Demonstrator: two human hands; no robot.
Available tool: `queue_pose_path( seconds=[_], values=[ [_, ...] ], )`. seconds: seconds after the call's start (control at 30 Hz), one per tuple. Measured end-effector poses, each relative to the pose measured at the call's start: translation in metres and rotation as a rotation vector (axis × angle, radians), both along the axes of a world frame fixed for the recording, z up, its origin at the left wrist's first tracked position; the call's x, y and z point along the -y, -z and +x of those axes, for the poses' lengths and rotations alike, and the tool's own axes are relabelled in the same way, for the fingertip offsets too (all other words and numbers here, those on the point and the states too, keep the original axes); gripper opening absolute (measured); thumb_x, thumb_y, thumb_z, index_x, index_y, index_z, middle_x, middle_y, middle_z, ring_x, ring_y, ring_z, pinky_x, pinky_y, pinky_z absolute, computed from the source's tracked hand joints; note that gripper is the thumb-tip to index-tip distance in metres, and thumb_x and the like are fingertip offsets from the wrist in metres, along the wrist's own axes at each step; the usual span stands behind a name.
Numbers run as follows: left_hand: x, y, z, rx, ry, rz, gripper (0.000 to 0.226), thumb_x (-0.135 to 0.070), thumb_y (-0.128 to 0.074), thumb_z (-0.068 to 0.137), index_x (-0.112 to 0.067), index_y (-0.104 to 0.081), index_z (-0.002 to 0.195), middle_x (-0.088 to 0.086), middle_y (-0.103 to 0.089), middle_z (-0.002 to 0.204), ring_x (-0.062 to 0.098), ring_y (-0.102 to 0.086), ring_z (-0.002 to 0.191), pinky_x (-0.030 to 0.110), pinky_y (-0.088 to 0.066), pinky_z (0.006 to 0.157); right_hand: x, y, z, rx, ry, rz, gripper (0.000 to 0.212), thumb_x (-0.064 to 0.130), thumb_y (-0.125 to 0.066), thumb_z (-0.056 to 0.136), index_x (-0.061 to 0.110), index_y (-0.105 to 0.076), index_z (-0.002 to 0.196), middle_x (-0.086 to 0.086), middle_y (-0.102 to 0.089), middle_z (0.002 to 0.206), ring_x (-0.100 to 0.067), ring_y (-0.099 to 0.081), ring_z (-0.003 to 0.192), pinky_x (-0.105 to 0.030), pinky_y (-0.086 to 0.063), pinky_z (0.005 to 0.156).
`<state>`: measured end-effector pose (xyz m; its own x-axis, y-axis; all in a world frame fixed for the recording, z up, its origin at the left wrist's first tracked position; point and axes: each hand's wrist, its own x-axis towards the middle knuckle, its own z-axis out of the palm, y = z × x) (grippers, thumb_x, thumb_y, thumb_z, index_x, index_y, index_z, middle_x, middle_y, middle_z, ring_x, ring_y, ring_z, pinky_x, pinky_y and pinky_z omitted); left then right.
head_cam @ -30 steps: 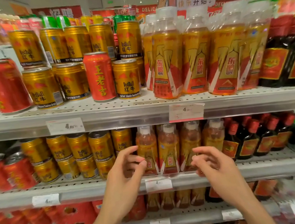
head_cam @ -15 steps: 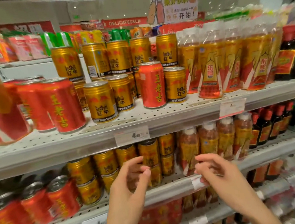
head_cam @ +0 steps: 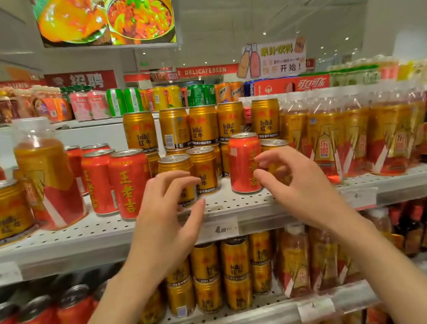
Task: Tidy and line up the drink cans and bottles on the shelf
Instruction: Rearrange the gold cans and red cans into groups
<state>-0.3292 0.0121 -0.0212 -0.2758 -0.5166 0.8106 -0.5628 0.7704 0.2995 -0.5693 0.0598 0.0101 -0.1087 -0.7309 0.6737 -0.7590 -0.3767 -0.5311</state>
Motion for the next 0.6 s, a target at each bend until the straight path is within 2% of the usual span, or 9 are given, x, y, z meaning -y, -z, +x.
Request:
queue_pose_path(
  seconds=[0.07, 0.13, 0.23, 0.33, 0.43, 0.5, 0.57, 0.6],
  values=[
    [0.015, -0.017, -0.003, 0.068, -0.104, -0.097, 0.035, -0.027, -0.067, 0.091, -0.017, -0.063, 0.124, 0.002, -0.054, 0.133, 0.018, -0.046, 0.129, 0.022, -0.04, 0.097, 0.021, -0.02, 0.003, -0.117, 0.034, -0.053, 0.034, 0.036, -0.064, 0.096, 0.025, -0.058, 0.128, 0.007, -0.053, 0.123, -0.009, -0.065, 0.085, -0.027, -0.055, 0.078],
    [0.026, -0.025, -0.006, 0.12, -0.166, -0.095, 0.039, -0.026, -0.067, 0.089, -0.018, -0.061, 0.127, 0.004, -0.051, 0.138, 0.022, -0.044, 0.132, 0.031, -0.048, 0.09, 0.039, -0.033, 0.003, -0.216, 0.08, -0.073, 0.044, 0.041, -0.062, 0.095, 0.024, -0.052, 0.135, 0.004, -0.046, 0.133, -0.013, -0.065, 0.085, -0.033, -0.057, 0.08],
    [0.035, -0.023, -0.007, 0.157, -0.183, -0.047, 0.042, -0.024, -0.066, 0.089, -0.018, -0.058, 0.129, 0.001, -0.054, 0.133, 0.019, -0.045, 0.128, 0.038, -0.054, 0.09, 0.058, -0.042, -0.003, -0.293, 0.09, -0.004, 0.042, 0.044, -0.061, 0.096, 0.022, -0.053, 0.131, 0.002, -0.046, 0.135, -0.019, -0.064, 0.099, -0.036, -0.058, 0.084],
    [0.038, -0.017, -0.006, 0.164, -0.185, -0.062, 0.041, -0.023, -0.066, 0.089, -0.017, -0.058, 0.129, -0.003, -0.055, 0.132, 0.015, -0.045, 0.128, 0.027, -0.047, 0.096, 0.063, -0.041, -0.007, -0.255, 0.06, 0.055, 0.035, 0.045, -0.062, 0.095, 0.024, -0.052, 0.121, 0.001, -0.053, 0.129, -0.02, -0.06, 0.107, -0.036, -0.057, 0.087],
    [0.038, -0.016, -0.006, 0.15, -0.175, -0.049, 0.042, -0.025, -0.067, 0.09, -0.018, -0.058, 0.13, -0.005, -0.054, 0.136, 0.011, -0.042, 0.131, 0.017, -0.033, 0.102, 0.063, -0.041, -0.011, -0.195, 0.025, 0.079, 0.034, 0.049, -0.065, 0.092, 0.026, -0.046, 0.109, 0.001, -0.062, 0.114, -0.017, -0.061, 0.09, -0.03, -0.055, 0.073],
    [0.037, -0.015, -0.006, 0.134, -0.155, -0.033, 0.043, -0.028, -0.067, 0.09, -0.02, -0.057, 0.131, -0.006, -0.051, 0.142, 0.01, -0.038, 0.137, 0.016, -0.026, 0.108, 0.059, -0.042, -0.012, -0.171, 0.0, 0.101, 0.038, 0.051, -0.067, 0.091, 0.025, -0.044, 0.105, 0.004, -0.063, 0.102, -0.013, -0.058, 0.077, -0.023, -0.046, 0.06],
    [0.033, -0.013, -0.007, 0.104, -0.129, -0.028, 0.044, -0.03, -0.068, 0.091, -0.02, -0.057, 0.133, -0.007, -0.046, 0.148, 0.009, -0.033, 0.142, 0.019, -0.023, 0.112, 0.053, -0.042, -0.011, -0.168, 0.004, 0.068, 0.04, 0.052, -0.07, 0.088, 0.024, -0.045, 0.099, 0.008, -0.061, 0.095, -0.01, -0.054, 0.073, -0.023, -0.042, 0.059],
    [0.031, -0.012, -0.008, 0.087, -0.114, -0.039, 0.044, -0.03, -0.069, 0.091, -0.02, -0.058, 0.132, -0.006, -0.045, 0.149, 0.01, -0.033, 0.144, 0.022, -0.024, 0.114, 0.051, -0.041, -0.012, -0.163, 0.007, 0.039, 0.04, 0.053, -0.071, 0.087, 0.023, -0.046, 0.096, 0.008, -0.061, 0.096, -0.011, -0.056, 0.076, -0.026, -0.045, 0.061]
  ],
)
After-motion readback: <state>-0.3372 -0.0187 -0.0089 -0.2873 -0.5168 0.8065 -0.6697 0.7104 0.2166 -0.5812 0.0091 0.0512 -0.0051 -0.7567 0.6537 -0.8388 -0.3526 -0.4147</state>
